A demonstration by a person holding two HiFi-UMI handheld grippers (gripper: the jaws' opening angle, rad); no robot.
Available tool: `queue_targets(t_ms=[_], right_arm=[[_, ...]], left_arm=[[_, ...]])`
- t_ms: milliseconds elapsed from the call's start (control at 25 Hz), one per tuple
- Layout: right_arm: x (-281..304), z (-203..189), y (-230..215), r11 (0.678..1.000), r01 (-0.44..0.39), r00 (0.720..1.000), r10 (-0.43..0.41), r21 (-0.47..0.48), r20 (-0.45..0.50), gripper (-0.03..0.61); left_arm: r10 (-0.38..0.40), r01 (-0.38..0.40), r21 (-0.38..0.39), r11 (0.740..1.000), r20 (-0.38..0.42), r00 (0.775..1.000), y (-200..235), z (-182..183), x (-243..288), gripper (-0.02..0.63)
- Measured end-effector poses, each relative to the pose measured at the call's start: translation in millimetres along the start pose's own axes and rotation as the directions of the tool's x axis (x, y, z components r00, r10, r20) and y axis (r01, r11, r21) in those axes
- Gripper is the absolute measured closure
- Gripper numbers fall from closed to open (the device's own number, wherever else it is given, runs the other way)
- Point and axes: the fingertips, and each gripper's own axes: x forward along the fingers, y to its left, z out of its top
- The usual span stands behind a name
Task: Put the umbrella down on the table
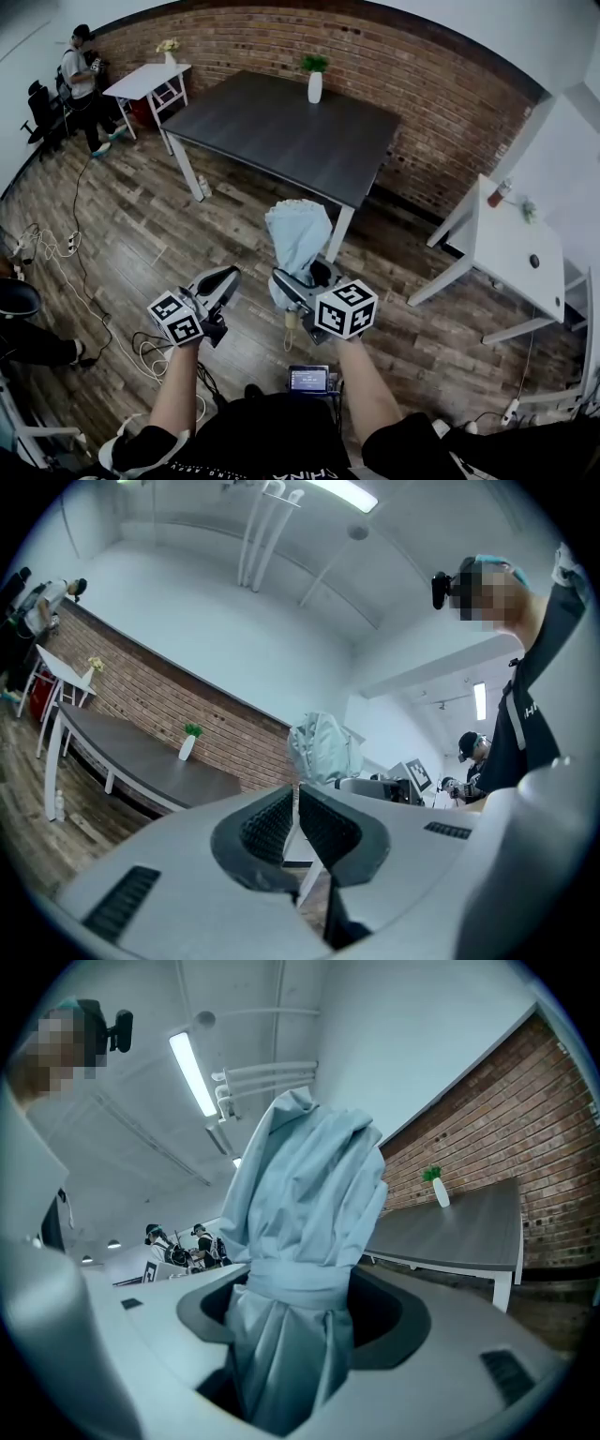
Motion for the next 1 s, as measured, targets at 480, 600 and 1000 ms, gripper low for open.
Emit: queue_targets(t_ms=[480, 600, 1000], right_arm=[[-5.0, -0.5, 7.0, 1.0, -0.003, 1.0, 0.003, -0.002, 0.008, 0.272], [-8.9, -0.4, 4.1, 1.0, -0.004, 1.0, 0.004, 0.0, 0.008, 0.272], [-21.1, 8.2, -22.7, 1.0, -0.026, 1.0, 0.026, 0.009, 0.011, 0.272]], left_arm=[[-0.001, 0.001, -0.003, 1.0, 0.007, 1.0, -9.3, 0.4, -2.5, 0.606], [0.013, -0.013, 0.0, 1.0, -0.004, 1.0, -8.3, -3.1, -0.4, 0.586], [0.051, -0.051, 0.026, 0.998, -0.013, 0.999, -10.1, -4.0, 24.8, 0.566]])
